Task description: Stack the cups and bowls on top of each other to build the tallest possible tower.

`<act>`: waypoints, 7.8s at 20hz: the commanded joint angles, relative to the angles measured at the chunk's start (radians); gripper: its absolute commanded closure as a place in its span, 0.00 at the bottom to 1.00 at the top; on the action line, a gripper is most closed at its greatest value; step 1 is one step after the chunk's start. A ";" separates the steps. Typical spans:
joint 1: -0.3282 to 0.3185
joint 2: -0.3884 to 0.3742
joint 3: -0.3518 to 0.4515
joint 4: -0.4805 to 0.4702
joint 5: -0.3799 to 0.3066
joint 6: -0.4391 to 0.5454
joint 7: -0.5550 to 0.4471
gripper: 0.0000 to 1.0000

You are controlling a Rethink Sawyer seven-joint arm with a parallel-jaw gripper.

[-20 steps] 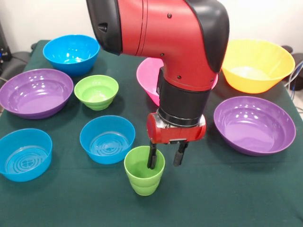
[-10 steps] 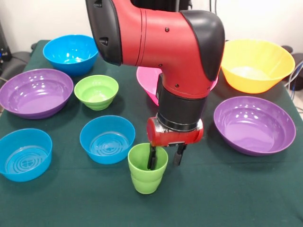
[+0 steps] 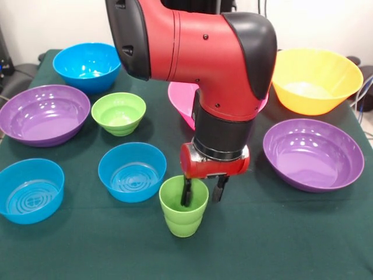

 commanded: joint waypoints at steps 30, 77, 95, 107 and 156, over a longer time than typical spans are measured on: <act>-0.079 -0.248 0.119 0.183 0.088 0.239 -0.150 0.00; -0.164 -0.321 -0.071 0.723 -0.240 -0.295 0.075 0.00; -0.113 -0.196 -0.123 0.697 -0.204 -0.439 0.122 0.00; -0.097 -0.116 -0.168 0.643 -0.208 -0.515 0.113 0.00; 0.077 -0.382 -0.164 0.590 -0.001 0.145 0.049 1.00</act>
